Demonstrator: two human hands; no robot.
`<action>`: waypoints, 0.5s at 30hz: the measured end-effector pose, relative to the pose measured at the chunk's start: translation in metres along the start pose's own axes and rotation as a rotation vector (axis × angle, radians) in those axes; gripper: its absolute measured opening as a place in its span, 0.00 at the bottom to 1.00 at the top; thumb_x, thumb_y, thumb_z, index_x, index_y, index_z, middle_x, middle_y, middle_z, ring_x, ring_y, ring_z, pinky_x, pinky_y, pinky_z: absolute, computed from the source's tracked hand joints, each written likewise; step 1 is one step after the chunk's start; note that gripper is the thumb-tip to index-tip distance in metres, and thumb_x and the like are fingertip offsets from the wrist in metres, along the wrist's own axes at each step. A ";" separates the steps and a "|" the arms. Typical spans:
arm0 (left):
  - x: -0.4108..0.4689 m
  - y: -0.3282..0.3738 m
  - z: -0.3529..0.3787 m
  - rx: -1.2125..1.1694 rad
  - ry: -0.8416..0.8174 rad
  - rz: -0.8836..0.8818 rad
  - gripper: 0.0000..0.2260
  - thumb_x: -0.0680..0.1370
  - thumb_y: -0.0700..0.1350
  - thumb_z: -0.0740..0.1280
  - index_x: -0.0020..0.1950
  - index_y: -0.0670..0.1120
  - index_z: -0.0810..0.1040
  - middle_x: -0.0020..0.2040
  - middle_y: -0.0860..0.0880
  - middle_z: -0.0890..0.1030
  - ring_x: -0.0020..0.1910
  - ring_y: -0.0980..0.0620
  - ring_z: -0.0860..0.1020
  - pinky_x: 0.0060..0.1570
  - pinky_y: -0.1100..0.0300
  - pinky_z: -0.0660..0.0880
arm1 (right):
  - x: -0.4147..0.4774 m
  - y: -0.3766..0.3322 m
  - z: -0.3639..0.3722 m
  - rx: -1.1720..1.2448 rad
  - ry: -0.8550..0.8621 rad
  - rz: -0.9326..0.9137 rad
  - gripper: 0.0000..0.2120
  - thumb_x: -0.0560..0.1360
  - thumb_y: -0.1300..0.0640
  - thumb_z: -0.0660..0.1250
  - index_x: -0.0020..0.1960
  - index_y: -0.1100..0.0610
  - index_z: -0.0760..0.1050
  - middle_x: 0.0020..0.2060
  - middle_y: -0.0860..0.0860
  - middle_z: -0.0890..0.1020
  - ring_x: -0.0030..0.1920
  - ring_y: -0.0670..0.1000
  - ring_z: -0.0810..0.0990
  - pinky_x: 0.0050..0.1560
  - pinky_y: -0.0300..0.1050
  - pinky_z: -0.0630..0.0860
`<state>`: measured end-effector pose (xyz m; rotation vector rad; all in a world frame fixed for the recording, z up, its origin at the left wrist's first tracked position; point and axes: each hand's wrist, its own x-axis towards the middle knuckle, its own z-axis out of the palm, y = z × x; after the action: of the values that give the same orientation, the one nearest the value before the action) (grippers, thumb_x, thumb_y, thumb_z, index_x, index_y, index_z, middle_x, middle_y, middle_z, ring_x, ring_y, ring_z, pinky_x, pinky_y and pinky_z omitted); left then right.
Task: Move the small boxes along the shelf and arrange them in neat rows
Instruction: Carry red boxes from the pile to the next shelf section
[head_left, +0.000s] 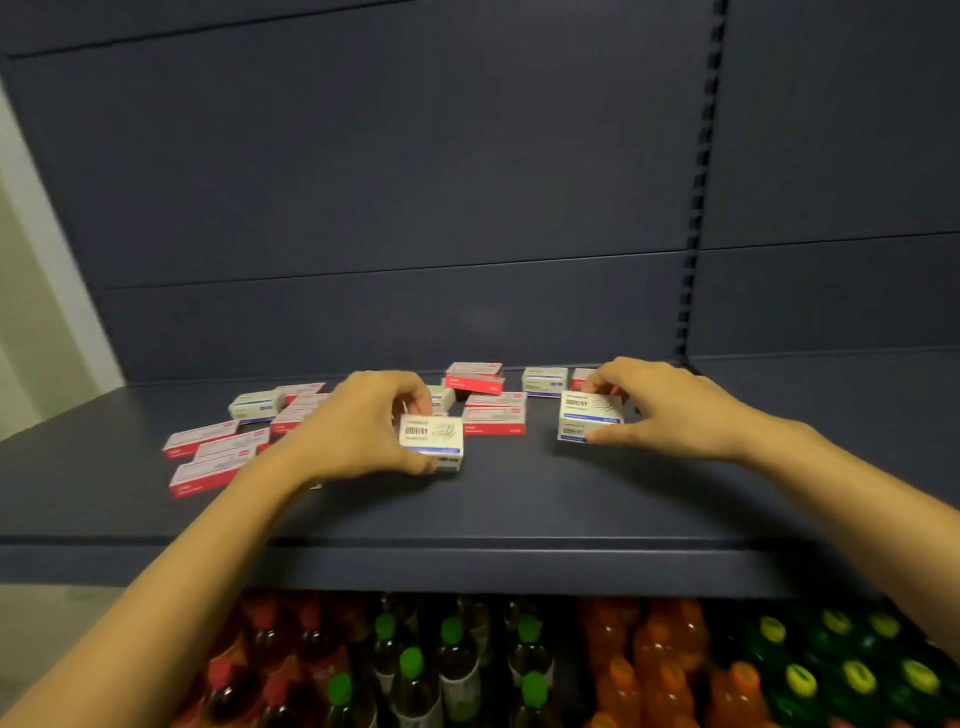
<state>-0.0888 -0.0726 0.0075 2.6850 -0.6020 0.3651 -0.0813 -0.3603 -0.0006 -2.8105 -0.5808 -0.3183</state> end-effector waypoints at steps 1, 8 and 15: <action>0.004 0.006 0.001 -0.019 0.029 0.021 0.17 0.61 0.51 0.78 0.42 0.54 0.74 0.41 0.59 0.76 0.41 0.59 0.76 0.38 0.63 0.74 | -0.008 0.002 -0.001 -0.001 0.021 0.017 0.21 0.71 0.42 0.67 0.60 0.46 0.68 0.58 0.42 0.75 0.52 0.45 0.73 0.47 0.43 0.71; 0.039 0.072 0.032 -0.144 0.095 0.194 0.17 0.59 0.53 0.79 0.39 0.56 0.72 0.37 0.62 0.76 0.35 0.64 0.74 0.31 0.71 0.68 | -0.075 0.034 -0.026 -0.040 0.107 0.152 0.19 0.71 0.45 0.68 0.60 0.45 0.69 0.57 0.42 0.75 0.53 0.43 0.69 0.47 0.44 0.69; 0.073 0.167 0.077 -0.229 0.039 0.345 0.18 0.59 0.51 0.80 0.40 0.54 0.74 0.38 0.58 0.78 0.38 0.59 0.77 0.34 0.65 0.71 | -0.150 0.092 -0.059 -0.102 0.170 0.274 0.18 0.72 0.45 0.68 0.60 0.45 0.70 0.57 0.41 0.76 0.52 0.42 0.67 0.50 0.48 0.73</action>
<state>-0.0877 -0.2700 0.0105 2.3498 -1.0332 0.4097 -0.1872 -0.5124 -0.0027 -2.8728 -0.1427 -0.5372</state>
